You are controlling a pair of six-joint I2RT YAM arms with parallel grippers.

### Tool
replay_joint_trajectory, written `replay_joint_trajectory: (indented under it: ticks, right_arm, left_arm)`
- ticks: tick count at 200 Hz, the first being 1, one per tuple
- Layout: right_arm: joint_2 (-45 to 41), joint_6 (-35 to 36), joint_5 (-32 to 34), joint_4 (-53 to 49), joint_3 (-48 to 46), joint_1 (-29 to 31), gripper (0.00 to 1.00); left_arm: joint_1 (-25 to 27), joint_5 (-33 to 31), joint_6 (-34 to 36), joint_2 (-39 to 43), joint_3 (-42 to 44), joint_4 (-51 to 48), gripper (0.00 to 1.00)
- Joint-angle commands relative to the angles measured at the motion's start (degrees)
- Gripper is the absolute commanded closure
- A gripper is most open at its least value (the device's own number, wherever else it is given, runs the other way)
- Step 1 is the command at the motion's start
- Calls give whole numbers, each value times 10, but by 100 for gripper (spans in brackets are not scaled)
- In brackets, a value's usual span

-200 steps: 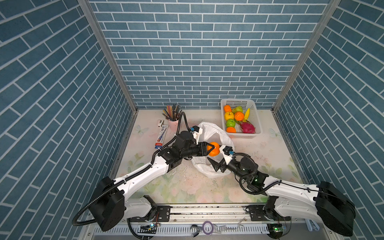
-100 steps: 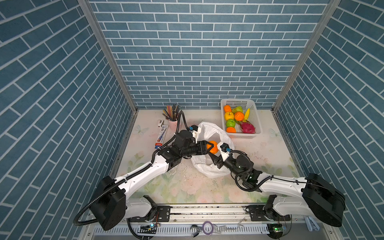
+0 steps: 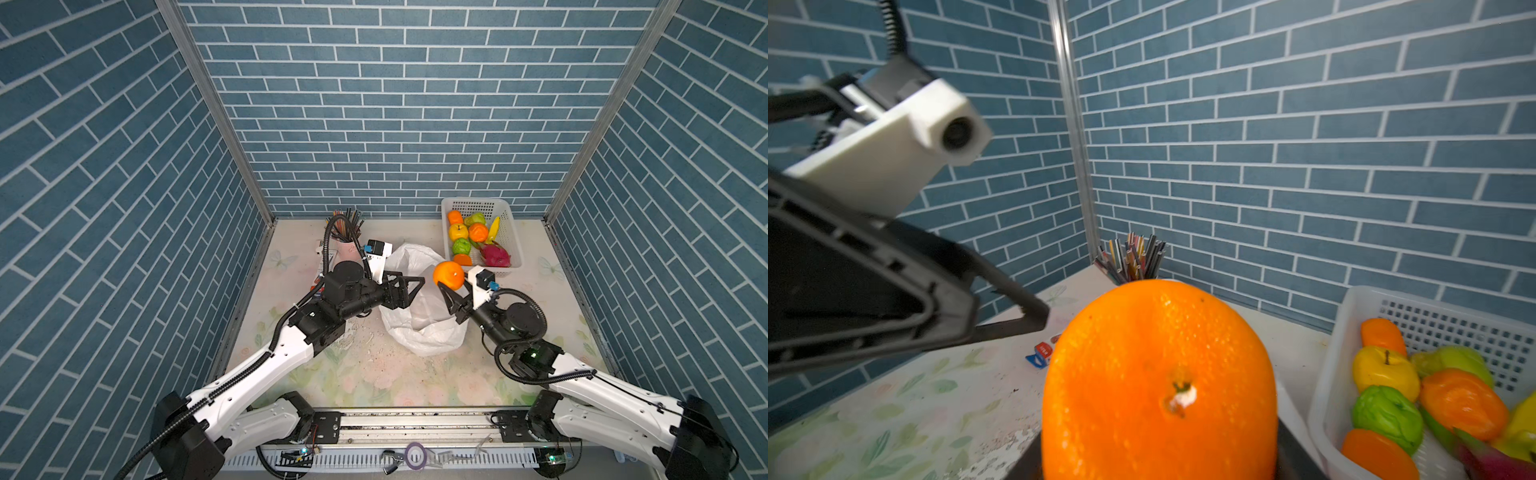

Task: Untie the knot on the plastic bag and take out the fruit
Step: 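Carry the orange to the basket with the right gripper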

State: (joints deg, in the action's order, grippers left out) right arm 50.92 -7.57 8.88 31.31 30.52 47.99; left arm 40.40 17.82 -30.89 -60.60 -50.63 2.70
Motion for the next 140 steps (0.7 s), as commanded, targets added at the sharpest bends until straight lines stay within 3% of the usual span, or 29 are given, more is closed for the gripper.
replay_joint_trajectory:
  ticks: [1,25,68,93,140]
  right_arm:
    - [-14,-82,-26,-104,57,-70,51]
    - [32,-147,-108,-219,146,-188,52]
    - [184,-172,-247,-326,292,-331,53]
    - [290,-170,-288,-385,382,-373,53]
    - [451,-150,-269,-513,523,-389,53]
  left_arm:
    - [-1,-23,87,19,3,16,13]
    - [-1,-13,131,33,17,32,13]
    - [-1,26,176,34,22,43,13]
    - [-1,38,189,32,23,48,13]
    - [0,27,196,33,24,33,12]
